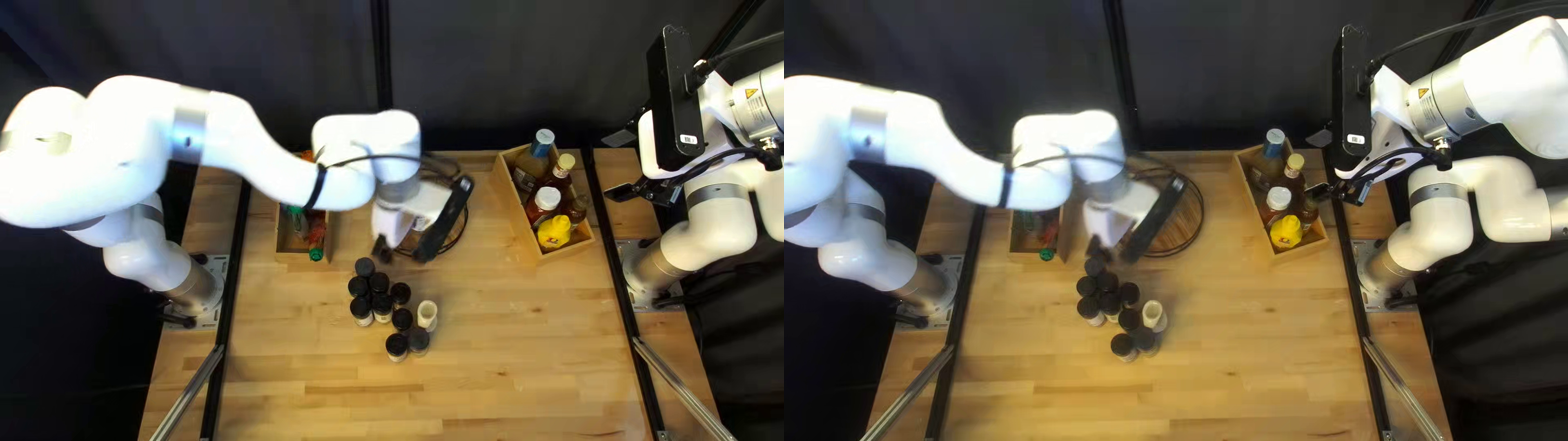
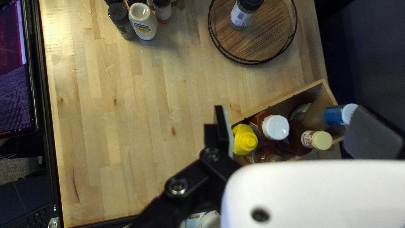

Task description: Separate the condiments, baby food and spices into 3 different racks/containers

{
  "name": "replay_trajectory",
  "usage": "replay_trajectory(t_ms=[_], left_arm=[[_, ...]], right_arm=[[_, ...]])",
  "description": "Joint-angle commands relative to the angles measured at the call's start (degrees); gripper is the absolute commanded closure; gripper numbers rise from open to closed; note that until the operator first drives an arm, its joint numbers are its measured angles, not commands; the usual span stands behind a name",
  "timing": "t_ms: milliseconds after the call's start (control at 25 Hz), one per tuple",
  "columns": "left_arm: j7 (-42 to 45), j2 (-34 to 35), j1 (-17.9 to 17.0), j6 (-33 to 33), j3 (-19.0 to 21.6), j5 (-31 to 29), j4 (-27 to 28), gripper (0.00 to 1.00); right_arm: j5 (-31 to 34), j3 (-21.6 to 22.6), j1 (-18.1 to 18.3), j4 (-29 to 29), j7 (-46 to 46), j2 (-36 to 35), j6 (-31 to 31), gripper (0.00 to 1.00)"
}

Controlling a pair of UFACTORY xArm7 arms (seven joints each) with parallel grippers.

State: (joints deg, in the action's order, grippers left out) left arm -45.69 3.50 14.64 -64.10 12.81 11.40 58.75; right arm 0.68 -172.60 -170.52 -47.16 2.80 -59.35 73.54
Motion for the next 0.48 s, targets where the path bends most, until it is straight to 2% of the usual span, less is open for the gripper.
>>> replay_trajectory(t_ms=[40, 200, 480], left_arm=[[-7.64, 4.02, -0.34, 1.42, -0.49, 1.27, -6.31, 0.00], [-11.51, 4.68, -0.22, 5.82, -0.74, 0.03, -10.92, 0.00], [-11.62, 1.23, 0.26, 9.92, -0.78, -2.84, -12.12, 0.00]], right_arm=[[0.00, 0.00, 0.00, 0.00, 0.00, 0.00, 0.00, 0.00], [0.00, 0.00, 0.00, 0.00, 0.00, 0.00, 0.00, 0.00], [0.00, 0.00, 0.00, 0.00, 0.00, 0.00, 0.00, 0.00]])
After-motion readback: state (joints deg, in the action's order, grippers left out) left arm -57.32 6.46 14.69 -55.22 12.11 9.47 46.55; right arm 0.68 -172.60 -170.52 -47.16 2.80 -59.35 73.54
